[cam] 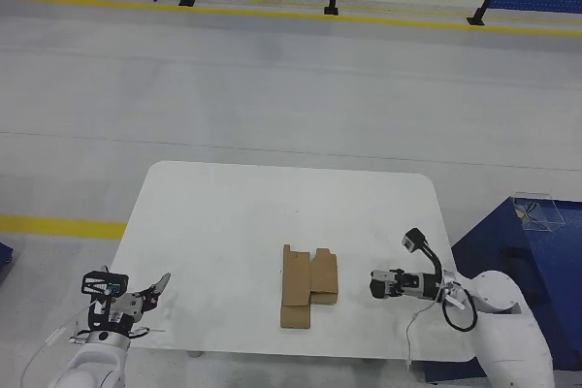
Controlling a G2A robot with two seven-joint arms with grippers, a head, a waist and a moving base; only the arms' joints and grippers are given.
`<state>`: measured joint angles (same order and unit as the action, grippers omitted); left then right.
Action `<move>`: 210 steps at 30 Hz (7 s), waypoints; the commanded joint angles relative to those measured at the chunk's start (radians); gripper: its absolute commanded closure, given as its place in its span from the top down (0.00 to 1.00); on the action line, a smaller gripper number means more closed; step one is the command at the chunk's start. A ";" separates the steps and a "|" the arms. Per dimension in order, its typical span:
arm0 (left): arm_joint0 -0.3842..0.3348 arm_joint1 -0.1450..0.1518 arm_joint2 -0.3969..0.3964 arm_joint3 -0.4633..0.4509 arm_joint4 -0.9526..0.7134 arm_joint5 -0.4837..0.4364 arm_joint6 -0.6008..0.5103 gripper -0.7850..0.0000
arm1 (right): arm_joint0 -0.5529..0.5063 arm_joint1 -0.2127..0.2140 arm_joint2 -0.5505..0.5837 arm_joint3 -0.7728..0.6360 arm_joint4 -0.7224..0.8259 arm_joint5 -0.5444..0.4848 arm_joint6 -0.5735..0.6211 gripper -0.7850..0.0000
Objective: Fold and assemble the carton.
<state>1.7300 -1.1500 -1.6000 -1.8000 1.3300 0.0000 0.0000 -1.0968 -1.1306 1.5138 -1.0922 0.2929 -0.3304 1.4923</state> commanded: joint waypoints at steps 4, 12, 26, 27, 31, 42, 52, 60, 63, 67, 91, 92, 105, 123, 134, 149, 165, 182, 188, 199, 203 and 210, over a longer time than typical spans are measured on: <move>0.000 0.000 0.000 0.000 0.000 0.000 0.000 1.00 | 0.129 -0.034 -0.175 0.238 0.031 -0.081 -0.083 1.00; 0.000 0.000 0.000 0.000 0.000 0.000 0.000 1.00 | 0.225 -0.071 -0.325 0.436 -0.066 -0.243 -0.246 1.00; 0.000 0.000 0.000 0.000 0.000 0.000 0.000 1.00 | 0.291 -0.118 -0.429 0.565 -0.105 -0.312 -0.317 0.96; 0.000 0.000 0.000 0.000 0.000 0.000 0.000 1.00 | 0.293 -0.120 -0.433 0.569 -0.102 -0.314 -0.317 0.97; 0.000 0.000 0.000 0.000 0.000 0.000 0.000 1.00 | 0.297 -0.124 -0.446 0.573 -0.093 -0.323 -0.325 0.92; 0.000 0.000 0.000 0.000 0.000 0.000 0.000 1.00 | 0.306 -0.131 -0.464 0.589 -0.025 -0.315 -0.318 0.00; 0.000 0.000 0.000 0.000 0.000 0.000 0.000 1.00 | 0.245 -0.073 -0.412 0.273 0.194 -0.239 -0.241 0.00; 0.000 0.000 0.000 0.000 0.000 0.000 0.000 1.00 | 0.093 0.003 -0.218 -0.243 0.413 -0.109 -0.111 0.00; 0.000 0.000 0.000 0.000 0.000 0.000 0.000 1.00 | 0.030 0.020 -0.153 -0.432 0.416 -0.117 -0.119 0.00; 0.000 0.000 0.000 0.000 0.000 0.000 0.000 1.00 | -0.033 0.033 -0.089 -0.612 0.425 -0.126 -0.129 0.00; 0.000 0.000 0.000 0.000 0.000 0.000 0.000 1.00 | -0.118 0.026 -0.116 -0.667 0.600 -0.036 -0.255 0.00; 0.000 0.000 0.000 0.000 0.000 0.000 0.000 1.00 | -0.128 0.021 -0.139 -0.656 0.681 -0.009 -0.258 0.00; 0.000 0.000 0.000 0.000 0.000 0.000 0.000 1.00 | -0.167 -0.061 -0.520 -0.487 1.664 0.822 -0.310 0.00; 0.000 0.000 0.000 0.000 0.000 0.000 0.000 1.00 | -0.142 -0.096 -0.593 -0.434 2.276 1.323 -0.727 0.00; 0.000 0.000 0.000 0.000 0.000 0.000 0.000 1.00 | -0.127 -0.085 -0.366 -0.469 1.109 0.489 -0.336 0.00; 0.000 0.000 0.000 0.000 0.000 0.000 0.000 1.00 | -0.184 -0.088 -0.142 -0.595 0.151 -0.682 -0.684 0.00; 0.000 0.000 0.000 0.000 0.000 0.000 0.000 1.00 | -0.168 -0.090 -0.089 -0.643 0.021 -0.682 -0.719 0.00; 0.000 0.000 0.000 0.000 0.000 0.000 0.000 1.00 | -0.255 -0.111 0.262 -1.093 -2.038 -0.512 -2.098 0.00; 0.000 0.000 0.000 0.000 0.000 0.000 0.000 1.00 | -0.365 -0.081 0.239 -1.051 -2.649 -0.003 -2.565 0.00; 0.000 0.000 0.000 0.000 0.000 0.000 0.000 1.00 | -0.435 -0.062 0.167 -1.089 -3.031 0.422 -2.606 0.00; 0.000 0.000 0.000 0.000 0.000 0.000 0.000 1.00 | -0.427 -0.058 0.156 -1.098 -2.963 0.376 -2.586 0.00; 0.000 0.000 0.000 0.000 0.000 0.000 0.000 1.00 | -0.356 -0.050 0.199 -1.065 -2.361 -0.100 -2.575 0.00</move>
<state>1.7300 -1.1500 -1.6000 -1.8000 1.3300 0.0000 0.0000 -1.4632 -1.1823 1.7062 -2.1680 -2.2171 -0.3216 -1.0860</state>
